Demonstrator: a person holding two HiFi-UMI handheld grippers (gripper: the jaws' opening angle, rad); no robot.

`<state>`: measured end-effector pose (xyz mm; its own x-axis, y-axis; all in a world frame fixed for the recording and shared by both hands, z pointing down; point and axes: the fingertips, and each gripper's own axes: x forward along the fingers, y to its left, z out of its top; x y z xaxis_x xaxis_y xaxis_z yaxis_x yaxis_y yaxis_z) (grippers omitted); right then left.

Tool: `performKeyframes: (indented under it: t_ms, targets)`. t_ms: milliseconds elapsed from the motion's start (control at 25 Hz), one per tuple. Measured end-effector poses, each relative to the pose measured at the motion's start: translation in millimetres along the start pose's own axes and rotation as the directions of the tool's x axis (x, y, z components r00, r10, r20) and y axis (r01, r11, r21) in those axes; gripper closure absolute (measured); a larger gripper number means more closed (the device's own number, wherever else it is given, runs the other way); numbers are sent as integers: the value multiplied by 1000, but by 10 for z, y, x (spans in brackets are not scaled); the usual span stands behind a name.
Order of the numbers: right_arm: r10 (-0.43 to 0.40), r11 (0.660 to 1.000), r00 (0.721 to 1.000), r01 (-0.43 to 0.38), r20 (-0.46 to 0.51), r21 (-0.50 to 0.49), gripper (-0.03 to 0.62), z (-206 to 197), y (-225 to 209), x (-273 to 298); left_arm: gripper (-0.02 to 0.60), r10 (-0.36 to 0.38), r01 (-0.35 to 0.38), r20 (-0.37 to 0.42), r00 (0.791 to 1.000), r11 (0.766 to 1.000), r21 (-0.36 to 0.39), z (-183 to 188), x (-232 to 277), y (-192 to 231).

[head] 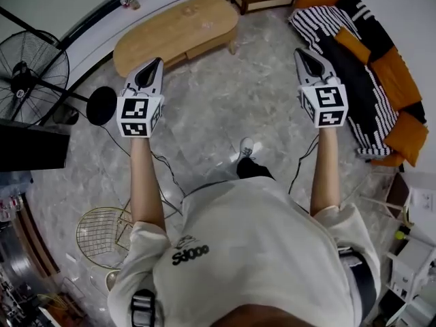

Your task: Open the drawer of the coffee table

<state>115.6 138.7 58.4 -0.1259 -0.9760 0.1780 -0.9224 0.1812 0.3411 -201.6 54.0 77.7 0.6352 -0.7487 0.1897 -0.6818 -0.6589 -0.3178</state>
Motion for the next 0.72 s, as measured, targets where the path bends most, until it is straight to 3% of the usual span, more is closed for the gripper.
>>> performKeyframes:
  t_ms: [280,480,600,720]
  targets:
    - [110,994,993,-110,47,10,588,-197,-649,549,565,40,-40,-40,998,999,-2,221,801,-142]
    - [211,977,976,-212,60,18,588,-309,-728,735,565,48,-49,-71,996,999,0,261,1094,-194]
    - [211,977,976,-213,45,27,588,-416,-784,877,565,48,-48,-69,996,999,-3,238,1249,-194]
    - [220,969,973,-227,75,99,588,-425,-766,964,565,45,-46,-74,996,999,-13,165,1348,-154]
